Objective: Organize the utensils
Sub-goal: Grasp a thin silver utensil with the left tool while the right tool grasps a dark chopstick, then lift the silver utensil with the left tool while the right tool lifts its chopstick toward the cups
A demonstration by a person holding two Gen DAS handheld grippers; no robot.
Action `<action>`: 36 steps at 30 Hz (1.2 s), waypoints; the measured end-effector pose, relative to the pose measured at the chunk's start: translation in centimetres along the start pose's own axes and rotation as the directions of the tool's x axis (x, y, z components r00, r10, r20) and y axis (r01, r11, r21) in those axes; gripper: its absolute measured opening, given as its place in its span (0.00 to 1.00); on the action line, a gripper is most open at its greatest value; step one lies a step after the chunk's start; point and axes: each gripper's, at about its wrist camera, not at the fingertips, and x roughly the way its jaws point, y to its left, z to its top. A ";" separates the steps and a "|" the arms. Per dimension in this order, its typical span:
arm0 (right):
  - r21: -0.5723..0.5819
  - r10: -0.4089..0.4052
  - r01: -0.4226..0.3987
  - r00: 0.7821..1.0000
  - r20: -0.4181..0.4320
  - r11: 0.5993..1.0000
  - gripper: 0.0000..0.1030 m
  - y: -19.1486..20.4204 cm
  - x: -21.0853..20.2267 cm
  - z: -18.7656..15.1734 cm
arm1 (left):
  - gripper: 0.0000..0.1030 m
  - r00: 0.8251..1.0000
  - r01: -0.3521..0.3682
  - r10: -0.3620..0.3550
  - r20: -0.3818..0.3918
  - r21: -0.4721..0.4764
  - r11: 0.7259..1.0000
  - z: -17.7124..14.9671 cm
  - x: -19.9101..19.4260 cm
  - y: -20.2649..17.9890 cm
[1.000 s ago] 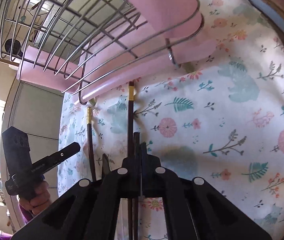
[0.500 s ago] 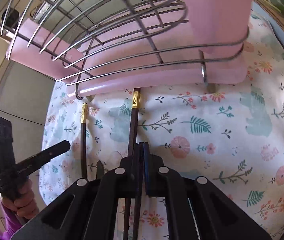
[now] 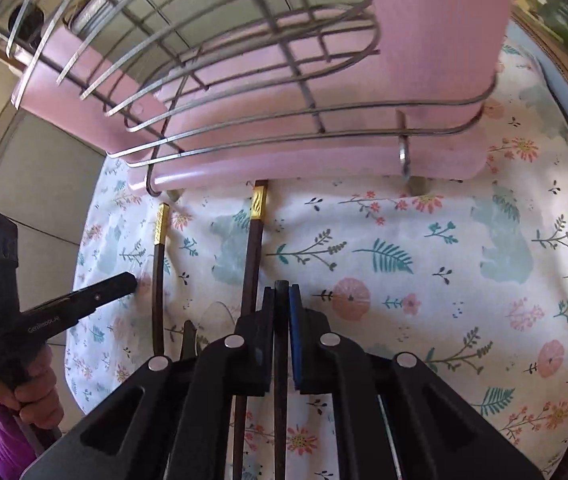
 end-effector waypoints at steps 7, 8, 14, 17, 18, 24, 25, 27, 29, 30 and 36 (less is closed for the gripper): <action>0.028 0.053 -0.056 0.992 0.116 0.998 0.06 -1.3 -3.8 -0.4 | 0.02 0.996 0.040 -0.041 0.075 0.012 0.999 -0.2 -2.3 -0.5; 0.025 0.054 -0.058 0.990 0.132 0.998 0.06 -1.3 -4.3 -0.4 | 0.02 0.995 0.042 -0.043 0.095 0.019 0.999 -0.2 -2.9 -0.7; -0.012 0.058 -0.057 0.961 0.269 0.998 0.06 -1.1 -8.8 -0.8 | 0.02 0.964 0.051 -0.068 0.256 0.071 0.996 -0.5 -7.7 -2.1; -0.037 0.059 -0.049 0.935 0.349 0.998 0.06 -0.9 -11.6 -0.6 | 0.02 0.936 0.069 -0.093 0.339 0.083 0.994 -0.2 -10.2 -2.9; -0.046 0.059 -0.044 0.923 0.380 0.998 0.06 -0.8 -12.8 -0.4 | 0.02 0.922 0.074 -0.101 0.373 0.086 0.993 0.0 -11.3 -3.2; -0.085 0.069 -0.029 0.848 0.526 0.996 0.06 -0.3 -18.7 1.1 | 0.02 0.834 0.095 -0.137 0.534 0.107 0.990 1.6 -16.7 -4.8; -0.090 0.071 -0.024 0.828 0.557 0.996 0.06 -0.3 -19.8 1.5 | 0.02 0.815 0.094 -0.141 0.562 0.112 0.989 2.0 -17.6 -5.2; -0.095 0.068 -0.012 0.790 0.609 0.995 0.06 0.1 -21.7 2.3 | 0.02 0.777 0.080 -0.139 0.614 0.122 0.989 2.8 -19.3 -6.3; -0.099 0.067 -0.002 0.754 0.654 0.995 0.06 0.3 -23.6 3.2 | 0.02 0.733 0.056 -0.128 0.668 0.129 0.990 3.7 -20.8 -7.3; -0.103 0.065 0.007 0.732 0.678 0.995 0.06 0.5 -24.4 3.6 | 0.02 0.712 0.047 -0.126 0.691 0.132 0.990 4.0 -21.4 -7.7; -0.096 0.040 0.060 0.614 0.788 0.994 0.06 0.8 -27.9 6.0 | 0.02 0.571 -0.040 -0.063 0.818 0.104 0.994 6.1 -23.8 -10.1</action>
